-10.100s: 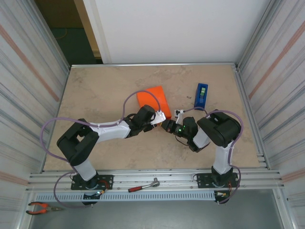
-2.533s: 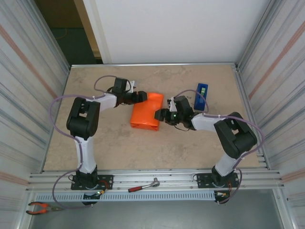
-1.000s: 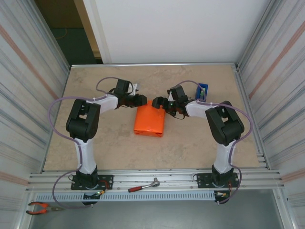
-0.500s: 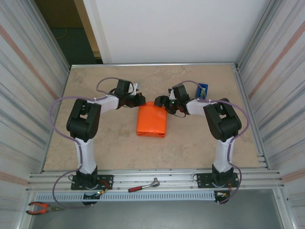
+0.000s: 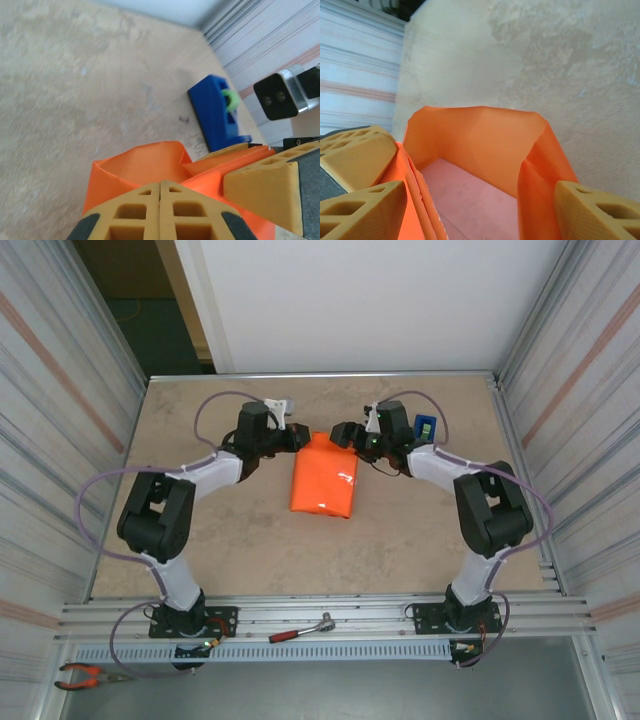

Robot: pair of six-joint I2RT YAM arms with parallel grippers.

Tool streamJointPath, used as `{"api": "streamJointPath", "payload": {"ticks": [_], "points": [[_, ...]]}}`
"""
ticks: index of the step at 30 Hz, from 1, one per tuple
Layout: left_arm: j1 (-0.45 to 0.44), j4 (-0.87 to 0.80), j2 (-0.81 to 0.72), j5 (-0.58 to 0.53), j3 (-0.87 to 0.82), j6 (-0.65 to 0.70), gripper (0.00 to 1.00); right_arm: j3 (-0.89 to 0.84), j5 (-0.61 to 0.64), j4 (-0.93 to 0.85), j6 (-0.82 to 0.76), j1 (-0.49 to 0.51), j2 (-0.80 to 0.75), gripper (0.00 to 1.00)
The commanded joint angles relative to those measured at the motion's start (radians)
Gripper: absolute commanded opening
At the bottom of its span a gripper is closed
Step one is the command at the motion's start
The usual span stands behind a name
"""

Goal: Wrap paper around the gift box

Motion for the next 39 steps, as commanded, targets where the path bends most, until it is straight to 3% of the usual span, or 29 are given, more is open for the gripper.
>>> {"api": "streamJointPath", "payload": {"ticks": [1, 12, 22, 28, 39], "points": [[-0.030, 0.231, -0.054, -0.069, -0.075, 0.021, 0.00, -0.029, -0.023, 0.012, -0.044, 0.010, -0.089, 0.77], [-0.063, 0.573, -0.112, -0.159, -0.286, 0.025, 0.00, -0.141, 0.127, 0.008, -0.166, 0.072, -0.249, 0.79], [-0.094, 0.661, -0.152, -0.180, -0.365, 0.061, 0.00, -0.254, 0.339, -0.006, -0.205, 0.117, -0.321, 0.86], [-0.094, 0.656, -0.151, -0.189, -0.344, 0.065, 0.00, -0.234, 0.333, -0.027, -0.195, 0.096, -0.319, 0.91], [-0.085, 0.629, -0.114, -0.154, -0.268, 0.113, 0.00, -0.123, 0.245, -0.005, -0.193, 0.073, -0.237, 0.82]]}}
